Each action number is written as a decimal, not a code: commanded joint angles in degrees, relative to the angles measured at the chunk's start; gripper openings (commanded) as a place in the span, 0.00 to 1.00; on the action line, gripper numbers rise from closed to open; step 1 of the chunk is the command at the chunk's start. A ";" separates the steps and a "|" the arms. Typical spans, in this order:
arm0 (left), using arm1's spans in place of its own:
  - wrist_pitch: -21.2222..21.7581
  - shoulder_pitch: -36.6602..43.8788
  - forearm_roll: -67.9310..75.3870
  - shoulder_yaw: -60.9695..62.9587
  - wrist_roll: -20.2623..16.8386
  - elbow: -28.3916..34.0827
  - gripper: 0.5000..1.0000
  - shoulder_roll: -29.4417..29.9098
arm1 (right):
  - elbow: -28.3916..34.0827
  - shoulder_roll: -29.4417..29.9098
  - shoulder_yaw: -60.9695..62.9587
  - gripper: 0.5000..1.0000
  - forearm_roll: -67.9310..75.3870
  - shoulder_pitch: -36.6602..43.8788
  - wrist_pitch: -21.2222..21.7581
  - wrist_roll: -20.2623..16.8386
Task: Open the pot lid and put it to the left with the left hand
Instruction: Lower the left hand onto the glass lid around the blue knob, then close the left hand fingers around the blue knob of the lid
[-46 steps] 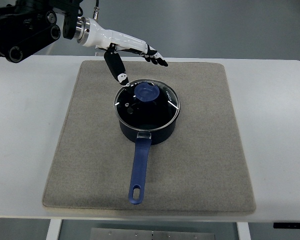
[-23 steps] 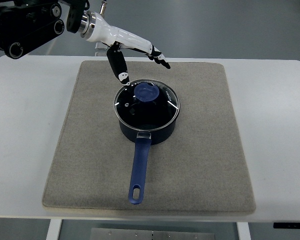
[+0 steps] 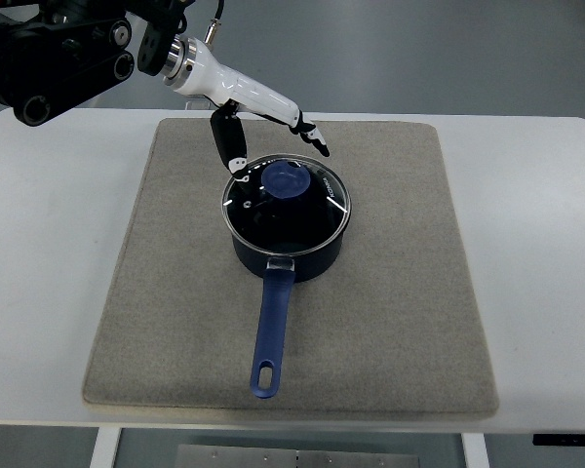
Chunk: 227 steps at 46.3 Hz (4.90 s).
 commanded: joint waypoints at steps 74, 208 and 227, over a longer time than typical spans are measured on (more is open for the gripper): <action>0.00 -2.35 9.78 -0.44 0.00 -5.65 0.93 0.98 | 0.00 0.00 0.00 0.83 0.00 0.00 0.00 0.00; 1.42 -2.17 12.68 -0.62 0.00 -5.82 0.92 0.02 | 0.00 0.00 0.00 0.83 0.00 0.00 0.00 0.00; 2.22 -2.52 14.62 -0.18 0.00 -6.00 0.89 0.02 | 0.00 0.00 0.00 0.83 0.00 -0.09 0.00 0.00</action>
